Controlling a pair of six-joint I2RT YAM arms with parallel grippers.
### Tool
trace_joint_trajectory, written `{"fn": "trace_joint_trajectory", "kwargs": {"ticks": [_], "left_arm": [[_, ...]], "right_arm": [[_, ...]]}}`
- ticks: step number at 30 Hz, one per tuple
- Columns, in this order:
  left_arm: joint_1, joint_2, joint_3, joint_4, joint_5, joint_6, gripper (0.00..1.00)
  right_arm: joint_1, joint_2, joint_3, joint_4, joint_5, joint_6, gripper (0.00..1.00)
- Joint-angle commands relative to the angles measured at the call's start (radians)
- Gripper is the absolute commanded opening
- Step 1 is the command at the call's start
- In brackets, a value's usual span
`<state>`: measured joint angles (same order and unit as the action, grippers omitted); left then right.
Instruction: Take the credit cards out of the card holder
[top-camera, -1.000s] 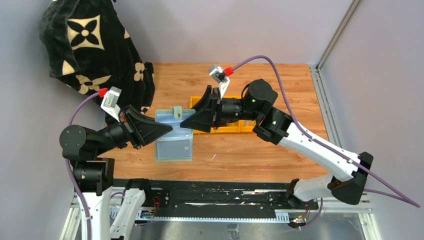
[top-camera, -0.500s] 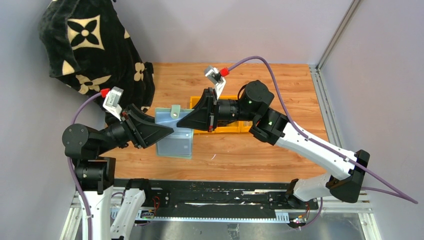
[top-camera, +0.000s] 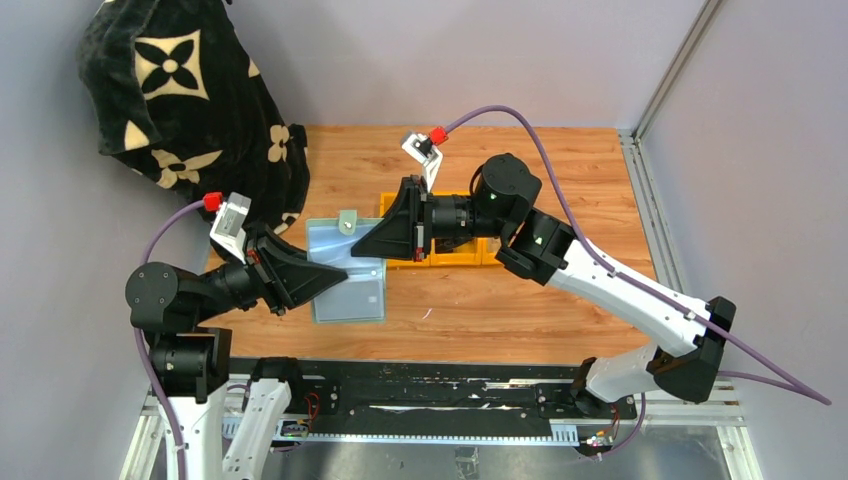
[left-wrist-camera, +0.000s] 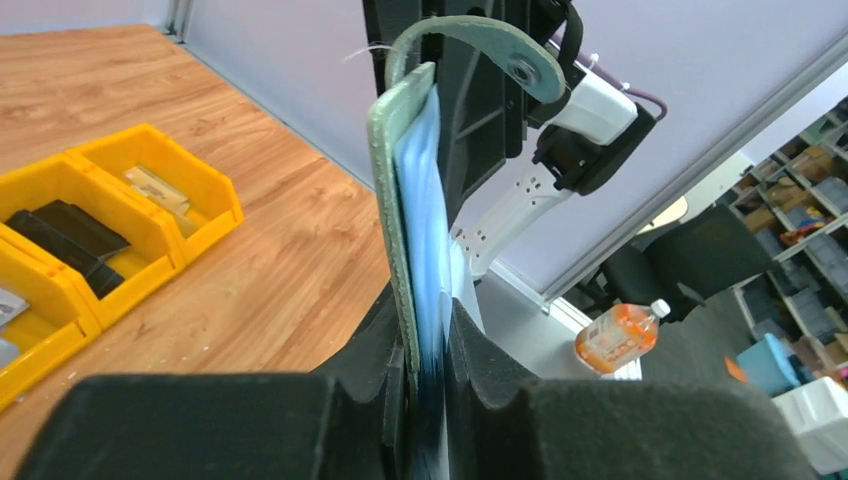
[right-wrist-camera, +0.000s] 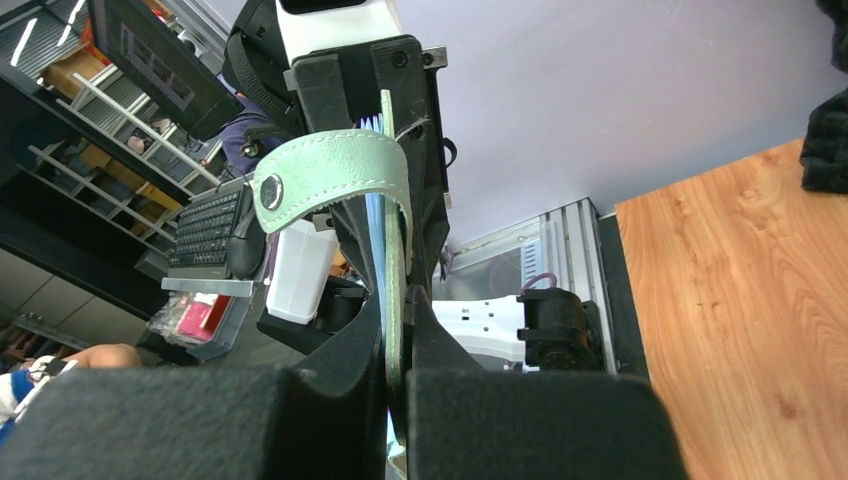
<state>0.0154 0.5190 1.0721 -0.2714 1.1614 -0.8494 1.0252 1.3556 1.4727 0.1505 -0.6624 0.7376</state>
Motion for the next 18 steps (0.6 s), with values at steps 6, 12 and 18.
{"fn": "trace_joint_trajectory", "kwargs": {"ticks": [6,12,18], "left_arm": [[-0.005,-0.004,0.052,-0.046,0.01,0.09,0.05],[-0.005,0.013,0.073,-0.088,-0.127,0.089,0.0],[-0.005,0.002,0.055,-0.076,-0.254,0.05,0.0]], "right_arm": [[-0.009,0.023,0.013,0.034,-0.08,0.069,0.0],[-0.008,0.008,-0.039,0.06,-0.112,0.066,0.1],[-0.008,-0.024,-0.095,0.092,-0.114,0.046,0.57]]}}
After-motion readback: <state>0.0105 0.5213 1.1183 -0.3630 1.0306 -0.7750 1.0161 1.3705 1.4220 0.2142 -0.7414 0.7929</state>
